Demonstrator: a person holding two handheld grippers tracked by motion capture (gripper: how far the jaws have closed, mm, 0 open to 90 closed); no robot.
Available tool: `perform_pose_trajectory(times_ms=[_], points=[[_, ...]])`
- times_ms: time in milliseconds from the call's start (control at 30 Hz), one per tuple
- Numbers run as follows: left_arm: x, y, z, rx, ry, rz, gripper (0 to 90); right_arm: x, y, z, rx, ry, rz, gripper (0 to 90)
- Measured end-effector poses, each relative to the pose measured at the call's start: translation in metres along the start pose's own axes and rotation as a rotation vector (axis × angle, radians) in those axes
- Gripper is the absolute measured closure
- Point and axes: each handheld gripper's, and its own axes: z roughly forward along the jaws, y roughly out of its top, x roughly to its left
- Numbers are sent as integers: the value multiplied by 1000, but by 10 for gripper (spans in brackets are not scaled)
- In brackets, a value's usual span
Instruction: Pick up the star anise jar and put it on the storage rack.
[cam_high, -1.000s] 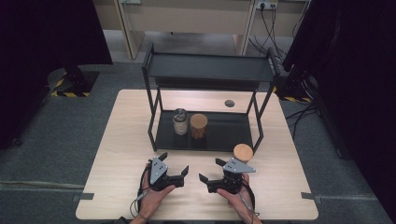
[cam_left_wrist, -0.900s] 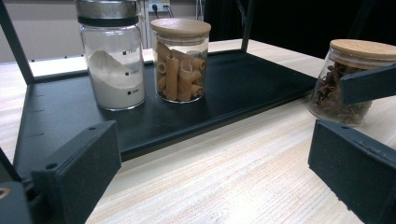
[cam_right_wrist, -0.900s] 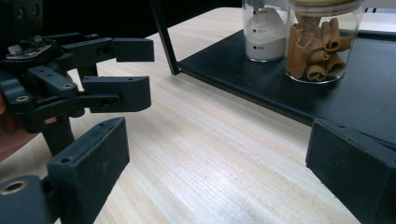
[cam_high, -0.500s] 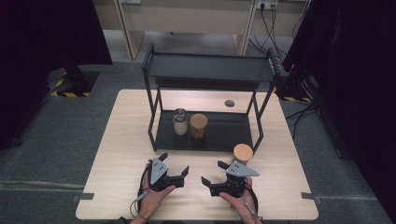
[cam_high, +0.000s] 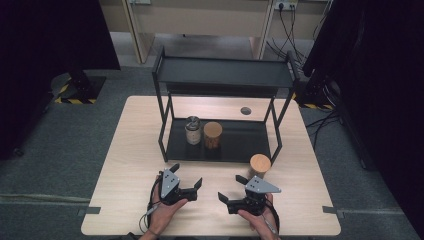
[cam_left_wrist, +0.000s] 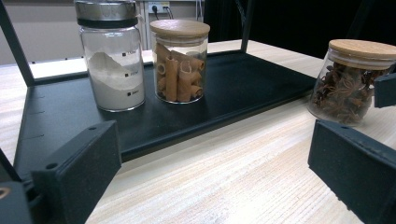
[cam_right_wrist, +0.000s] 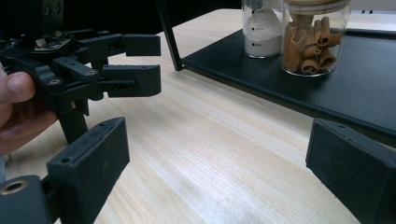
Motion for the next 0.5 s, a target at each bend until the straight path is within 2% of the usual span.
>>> perform_pose_trajectory(times_ms=[500], points=[[0, 0, 0, 0, 1, 0, 21, -3, -7, -16, -9, -35, 21, 64]])
